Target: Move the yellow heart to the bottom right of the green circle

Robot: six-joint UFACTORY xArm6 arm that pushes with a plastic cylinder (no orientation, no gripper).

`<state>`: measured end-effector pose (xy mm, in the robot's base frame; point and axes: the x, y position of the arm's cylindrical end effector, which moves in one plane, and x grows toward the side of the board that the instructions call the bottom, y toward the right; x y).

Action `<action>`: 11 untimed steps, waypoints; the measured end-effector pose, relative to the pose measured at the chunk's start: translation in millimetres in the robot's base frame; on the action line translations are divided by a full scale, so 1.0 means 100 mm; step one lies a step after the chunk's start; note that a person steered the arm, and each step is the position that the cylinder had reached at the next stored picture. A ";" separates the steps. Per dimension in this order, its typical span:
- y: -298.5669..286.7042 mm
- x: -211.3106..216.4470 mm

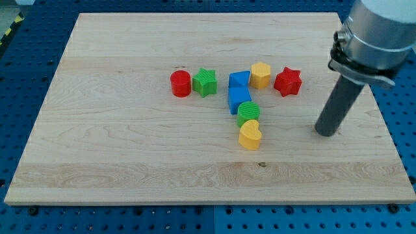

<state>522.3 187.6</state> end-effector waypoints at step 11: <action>-1.12 0.37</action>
<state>559.7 75.4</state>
